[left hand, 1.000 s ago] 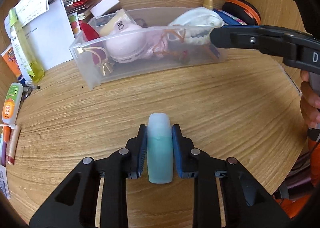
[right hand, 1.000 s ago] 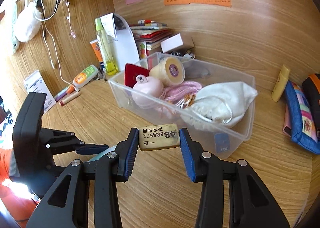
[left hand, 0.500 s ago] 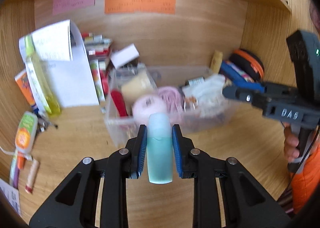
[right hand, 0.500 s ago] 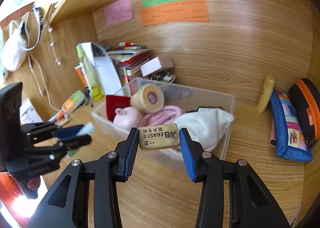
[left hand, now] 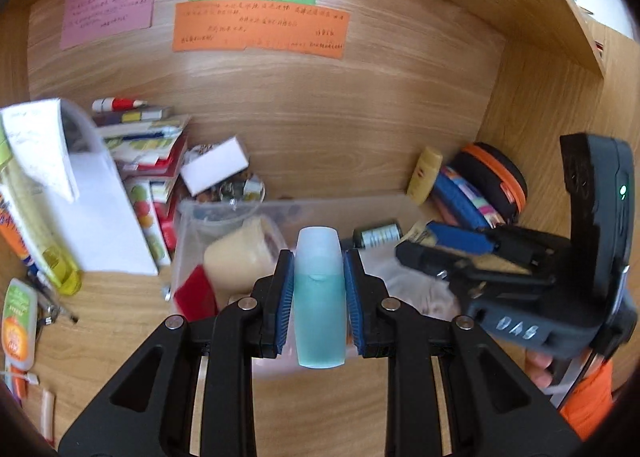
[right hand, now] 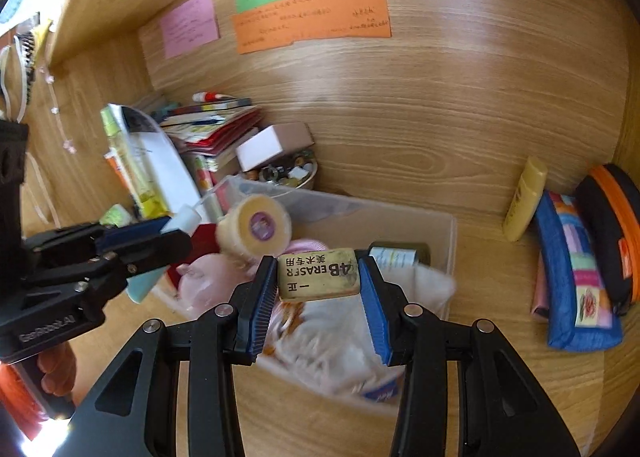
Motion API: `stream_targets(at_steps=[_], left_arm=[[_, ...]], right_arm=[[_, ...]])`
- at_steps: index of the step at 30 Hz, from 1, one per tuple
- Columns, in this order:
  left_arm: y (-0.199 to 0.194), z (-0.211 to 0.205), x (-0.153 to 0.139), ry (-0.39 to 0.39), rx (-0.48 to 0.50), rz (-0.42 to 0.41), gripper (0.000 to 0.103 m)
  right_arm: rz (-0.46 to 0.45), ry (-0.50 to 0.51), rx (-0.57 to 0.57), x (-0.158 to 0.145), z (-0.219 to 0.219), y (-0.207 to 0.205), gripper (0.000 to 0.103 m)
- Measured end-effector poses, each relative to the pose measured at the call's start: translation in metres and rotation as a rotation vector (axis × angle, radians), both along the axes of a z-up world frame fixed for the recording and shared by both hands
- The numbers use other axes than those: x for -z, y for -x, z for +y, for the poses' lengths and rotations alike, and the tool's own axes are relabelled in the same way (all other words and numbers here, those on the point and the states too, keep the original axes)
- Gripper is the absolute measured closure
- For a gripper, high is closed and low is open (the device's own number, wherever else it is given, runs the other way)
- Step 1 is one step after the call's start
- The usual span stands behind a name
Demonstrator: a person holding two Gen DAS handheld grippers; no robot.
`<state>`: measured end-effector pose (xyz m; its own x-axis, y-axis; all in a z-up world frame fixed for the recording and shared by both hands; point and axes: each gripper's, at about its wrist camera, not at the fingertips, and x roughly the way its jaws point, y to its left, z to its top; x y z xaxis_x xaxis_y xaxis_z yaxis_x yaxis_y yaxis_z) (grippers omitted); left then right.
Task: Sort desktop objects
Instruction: 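Carry the teal bottle with left gripper while right carries eraser into clear box, release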
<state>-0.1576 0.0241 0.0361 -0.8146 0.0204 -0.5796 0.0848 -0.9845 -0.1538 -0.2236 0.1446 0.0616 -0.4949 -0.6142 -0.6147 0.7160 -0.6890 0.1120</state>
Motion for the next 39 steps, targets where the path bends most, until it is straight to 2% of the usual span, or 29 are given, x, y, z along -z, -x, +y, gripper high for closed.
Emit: stream_targets(at_steps=[6, 12, 16, 23, 27, 32, 34, 36, 37, 39], left_arm=[[0.020, -0.005, 0.008, -0.038, -0.034, -0.003, 0.079], [0.037, -0.006, 0.022, -0.065, -0.040, -0.018, 0.079], [0.041, -0.005, 0.033, -0.093, -0.068, -0.019, 0.079], [0.040, 0.002, 0.041, -0.066, -0.029, -0.038, 0.079], [0.036, 0.000, 0.036, -0.074, -0.031, -0.016, 0.079], [0.033, -0.007, 0.031, -0.092, -0.035, 0.001, 0.078], [0.030, -0.008, 0.029, -0.084, -0.035, 0.006, 0.074], [0.027, -0.008, 0.027, -0.073, -0.033, 0.006, 0.058], [0.025, -0.008, 0.026, -0.072, -0.033, 0.009, 0.054], [0.020, -0.009, 0.023, -0.070, -0.039, 0.022, 0.051]], right_arm=[[0.058, -0.038, 0.089, 0.012, -0.009, 0.017, 0.065], [0.012, -0.047, 0.080, 0.024, -0.009, 0.026, 0.065], [0.035, -0.063, 0.083, 0.025, -0.011, 0.023, 0.065], [0.104, -0.100, 0.103, 0.026, -0.018, 0.016, 0.065], [0.123, -0.101, 0.104, 0.025, -0.019, 0.014, 0.055], [0.130, -0.105, 0.100, 0.026, -0.021, 0.011, 0.048], [0.132, -0.103, 0.097, 0.025, -0.022, 0.009, 0.045], [0.146, -0.100, 0.103, 0.024, -0.022, 0.007, 0.044], [0.156, -0.098, 0.110, 0.023, -0.021, 0.005, 0.043], [0.181, -0.093, 0.127, 0.020, -0.019, 0.003, 0.032]])
